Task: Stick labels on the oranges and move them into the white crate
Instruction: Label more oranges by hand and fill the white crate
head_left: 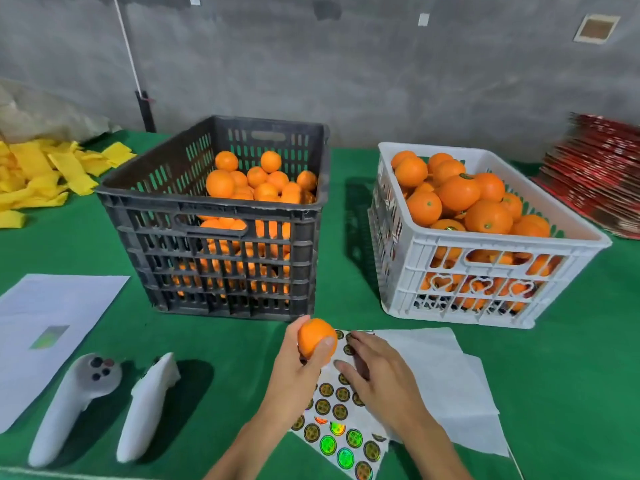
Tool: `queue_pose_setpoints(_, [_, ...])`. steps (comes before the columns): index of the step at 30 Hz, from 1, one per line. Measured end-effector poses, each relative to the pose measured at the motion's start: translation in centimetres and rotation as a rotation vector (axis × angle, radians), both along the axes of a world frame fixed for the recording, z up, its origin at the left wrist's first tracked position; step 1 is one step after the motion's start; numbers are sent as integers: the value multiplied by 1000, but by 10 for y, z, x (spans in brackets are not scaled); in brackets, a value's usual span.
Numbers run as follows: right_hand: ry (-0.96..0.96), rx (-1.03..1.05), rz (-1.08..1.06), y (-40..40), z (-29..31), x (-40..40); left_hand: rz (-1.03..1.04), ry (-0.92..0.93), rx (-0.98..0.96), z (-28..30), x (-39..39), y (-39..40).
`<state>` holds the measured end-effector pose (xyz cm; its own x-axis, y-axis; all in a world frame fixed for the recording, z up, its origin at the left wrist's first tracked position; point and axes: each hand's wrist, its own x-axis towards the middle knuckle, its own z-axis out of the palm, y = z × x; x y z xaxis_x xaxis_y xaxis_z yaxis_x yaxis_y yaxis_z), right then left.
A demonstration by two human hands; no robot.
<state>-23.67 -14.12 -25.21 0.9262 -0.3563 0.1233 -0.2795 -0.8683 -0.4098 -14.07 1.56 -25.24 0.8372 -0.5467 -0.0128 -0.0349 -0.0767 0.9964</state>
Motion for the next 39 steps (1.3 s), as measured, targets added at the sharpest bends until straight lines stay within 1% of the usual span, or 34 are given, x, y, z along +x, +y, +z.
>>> queue_pose_setpoints(3, [-13, -14, -7, -1, 0, 2, 5, -28, 28, -4, -2, 0])
queue_pose_setpoints(7, [-105, -31, -60, 3, -3, 5, 28, -69, 56, -9, -5, -2])
queue_pose_setpoints(10, [-140, 60, -128, 5, -3, 8, 40, -76, 67, -13, -5, -3])
queue_pose_setpoints(15, [-178, 145, -176, 2, -5, 12, 37, -74, 93, -13, -4, 3])
queue_pose_setpoints(18, [-180, 34, -172, 3, -5, 13, 23, -63, 88, -11, -6, 5])
queue_pose_setpoints(20, [-192, 35, -210, 7, -1, 12, 20, -46, 78, -8, -6, 6])
queue_pose_setpoints(21, [-217, 96, -260, 8, 4, 12, 20, -31, 73, -6, -6, 5])
queue_pose_setpoints(23, [-350, 257, -348, 8, 17, 14, 17, 11, 56, 1, -5, 3])
queue_pose_setpoints(25, [-529, 289, -330, 12, 39, 18, 16, 48, 14, 17, -3, -4])
queue_pose_setpoints(27, [-621, 229, -237, 19, 61, 22, 13, 100, -84, 38, 2, -14])
queue_pose_setpoints(28, [-635, 184, -189, 22, 71, 23, 1, 132, -142, 50, 4, -20])
queue_pose_setpoints(31, [-670, -46, -92, 19, 98, 23, -69, 196, -279, 89, 12, -40])
queue_pose_setpoints(33, [-689, -182, -42, 14, 115, 23, -77, 204, -325, 113, 17, -52])
queue_pose_setpoints(36, [-644, -320, -35, 6, 140, 24, -88, 126, -273, 145, 24, -74])
queue_pose_setpoints(38, [-566, -374, -109, -1, 161, 30, -77, 27, -223, 169, 30, -95])
queue_pose_setpoints(39, [-537, -368, -167, -8, 174, 35, -65, -37, -195, 183, 33, -107])
